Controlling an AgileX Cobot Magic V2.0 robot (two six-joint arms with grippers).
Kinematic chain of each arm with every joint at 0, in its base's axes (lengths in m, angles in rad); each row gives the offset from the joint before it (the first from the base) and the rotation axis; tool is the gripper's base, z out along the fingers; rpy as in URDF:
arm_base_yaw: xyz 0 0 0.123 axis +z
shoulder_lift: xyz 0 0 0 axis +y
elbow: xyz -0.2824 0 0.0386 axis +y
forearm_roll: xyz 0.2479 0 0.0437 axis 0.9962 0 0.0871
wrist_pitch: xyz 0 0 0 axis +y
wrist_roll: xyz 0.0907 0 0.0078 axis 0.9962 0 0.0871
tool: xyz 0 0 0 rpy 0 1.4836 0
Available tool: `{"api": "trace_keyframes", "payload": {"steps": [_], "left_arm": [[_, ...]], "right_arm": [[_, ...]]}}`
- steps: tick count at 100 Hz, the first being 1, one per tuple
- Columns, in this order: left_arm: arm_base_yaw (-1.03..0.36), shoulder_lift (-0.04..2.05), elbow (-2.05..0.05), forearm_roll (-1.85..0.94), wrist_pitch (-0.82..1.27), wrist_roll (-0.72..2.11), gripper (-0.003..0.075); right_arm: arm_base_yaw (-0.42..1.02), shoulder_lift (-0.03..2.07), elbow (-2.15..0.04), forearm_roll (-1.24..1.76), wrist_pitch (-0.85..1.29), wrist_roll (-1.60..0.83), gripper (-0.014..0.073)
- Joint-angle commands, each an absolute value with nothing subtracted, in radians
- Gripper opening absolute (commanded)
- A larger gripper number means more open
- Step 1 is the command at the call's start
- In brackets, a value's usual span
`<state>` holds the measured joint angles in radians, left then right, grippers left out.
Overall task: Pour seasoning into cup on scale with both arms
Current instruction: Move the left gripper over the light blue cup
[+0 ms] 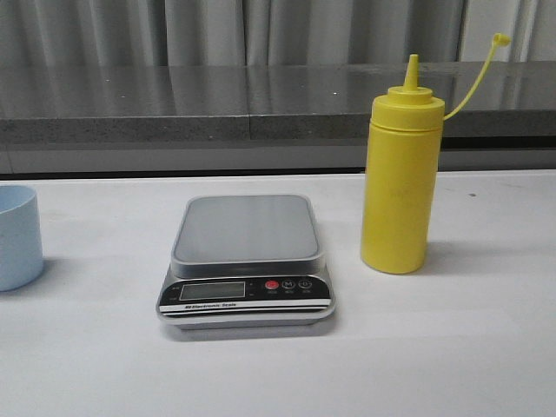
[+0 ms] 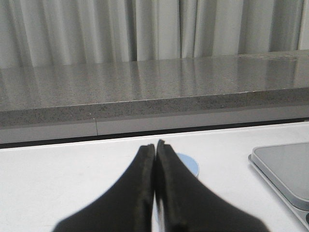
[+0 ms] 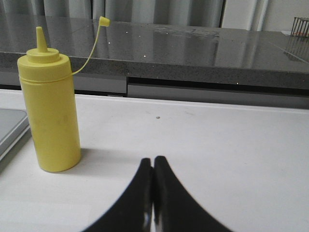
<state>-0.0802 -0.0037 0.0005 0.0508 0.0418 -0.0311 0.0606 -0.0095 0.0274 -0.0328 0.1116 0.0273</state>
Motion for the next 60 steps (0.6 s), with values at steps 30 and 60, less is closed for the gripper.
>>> {"api": "trace_keyframes", "payload": {"steps": [30, 60], "left_arm": [[-0.079, -0.03, 0.041, 0.05, -0.035, -0.041, -0.002], [-0.079, 0.028, -0.091, 0.0, 0.104, -0.043, -0.002]], "right_arm": [[0.055, -0.03, 0.006, -0.033, 0.028, 0.022, -0.0067], [0.055, -0.03, 0.006, -0.033, 0.028, 0.022, -0.0067]]}}
